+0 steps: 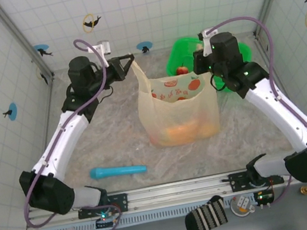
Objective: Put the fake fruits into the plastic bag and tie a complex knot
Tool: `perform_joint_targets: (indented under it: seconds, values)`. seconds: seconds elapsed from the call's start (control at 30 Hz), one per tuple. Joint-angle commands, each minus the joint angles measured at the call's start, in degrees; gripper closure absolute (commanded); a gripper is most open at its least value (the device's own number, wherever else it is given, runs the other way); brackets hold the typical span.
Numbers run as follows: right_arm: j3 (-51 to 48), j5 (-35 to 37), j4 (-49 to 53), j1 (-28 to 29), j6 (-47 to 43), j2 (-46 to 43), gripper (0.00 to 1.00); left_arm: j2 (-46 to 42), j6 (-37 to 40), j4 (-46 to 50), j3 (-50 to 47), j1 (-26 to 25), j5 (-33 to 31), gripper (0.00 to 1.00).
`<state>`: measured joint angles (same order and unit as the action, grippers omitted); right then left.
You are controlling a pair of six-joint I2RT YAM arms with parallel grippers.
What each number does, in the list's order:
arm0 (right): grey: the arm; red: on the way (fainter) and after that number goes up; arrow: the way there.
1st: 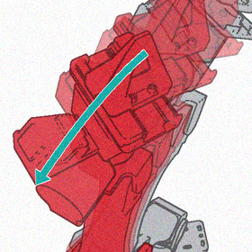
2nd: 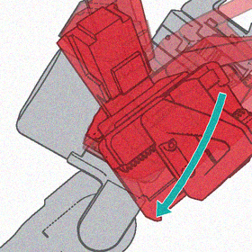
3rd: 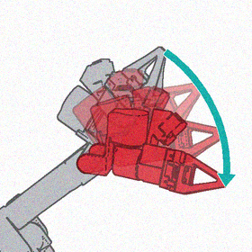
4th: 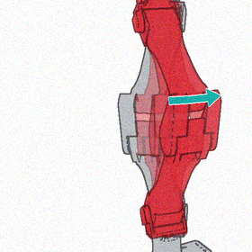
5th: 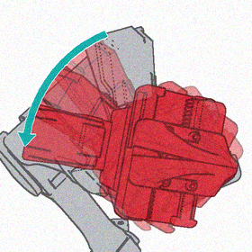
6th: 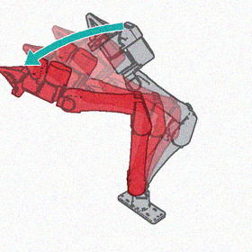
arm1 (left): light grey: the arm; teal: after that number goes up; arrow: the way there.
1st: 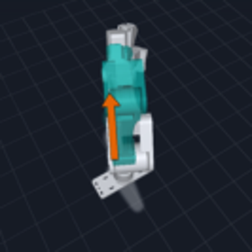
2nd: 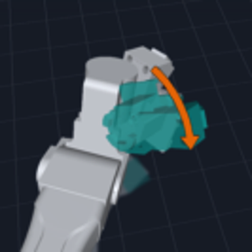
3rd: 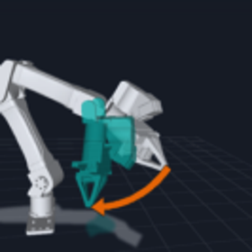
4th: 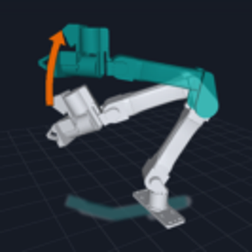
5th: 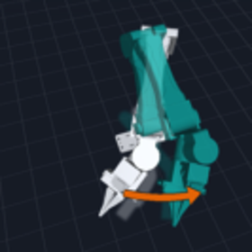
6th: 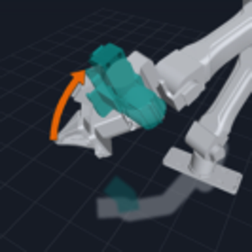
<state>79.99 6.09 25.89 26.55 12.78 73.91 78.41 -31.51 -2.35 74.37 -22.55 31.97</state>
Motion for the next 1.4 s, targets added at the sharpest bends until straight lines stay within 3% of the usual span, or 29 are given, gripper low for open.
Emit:
perform_joint_targets:
  seconds: [0.0,0.1,0.17,0.37,0.57,0.77,1.0,1.23,1.3,1.37]
  values:
    - [4.8,-2.5,1.8,-0.1,-2.1,0.4,0.78,-2.9,1.0,-2.9,-0.2,0.1,2.3,1.00]
    - [5.8,-0.4,3.0,2.3,-5.9,-0.7,0.48,-3.7,2.5,-1.1,-0.1,0.1,2.5,1.00]
    - [5.7,1.3,2.3,5.2,-8.4,-2.5,0.38,-4.4,1.8,-2.4,-1.5,0.1,3.6,1.00]
    - [10.0,2.0,1.1,13.7,-12.7,-2.9,0.26,-4.5,-0.9,-5.7,-2.0,0.1,6.2,1.00]
    - [17.2,-7.4,3.7,18.4,-13.3,5.1,0.28,-4.2,-1.8,-6.8,-2.5,0.1,6.1,1.00]
    - [18.7,-12.6,1.8,19.2,-11.6,12.2,0.34,-4.2,-3.2,-8.3,-3.2,0.1,6.5,1.00]
    - [23.9,-11.7,2.5,19.1,-12.1,18.8,0.48,-4.8,-3.5,-8.3,-4.1,0.1,6.9,1.00]
    - [28.4,-14.4,2.9,18.1,-12.4,21.7,0.82,-5.4,-3.1,-7.7,-5.1,0.1,6.2,1.00]
    - [29.6,-14.7,3.6,17.7,-12.6,22.2,1.00,-5.4,-3.1,-7.7,-5.1,0.0,6.2,0.80]
    - [30.1,-15.5,4.3,17.1,-12.5,22.1,1.00,-5.9,-3.1,-7.7,-5.1,0.1,6.3,0.60]
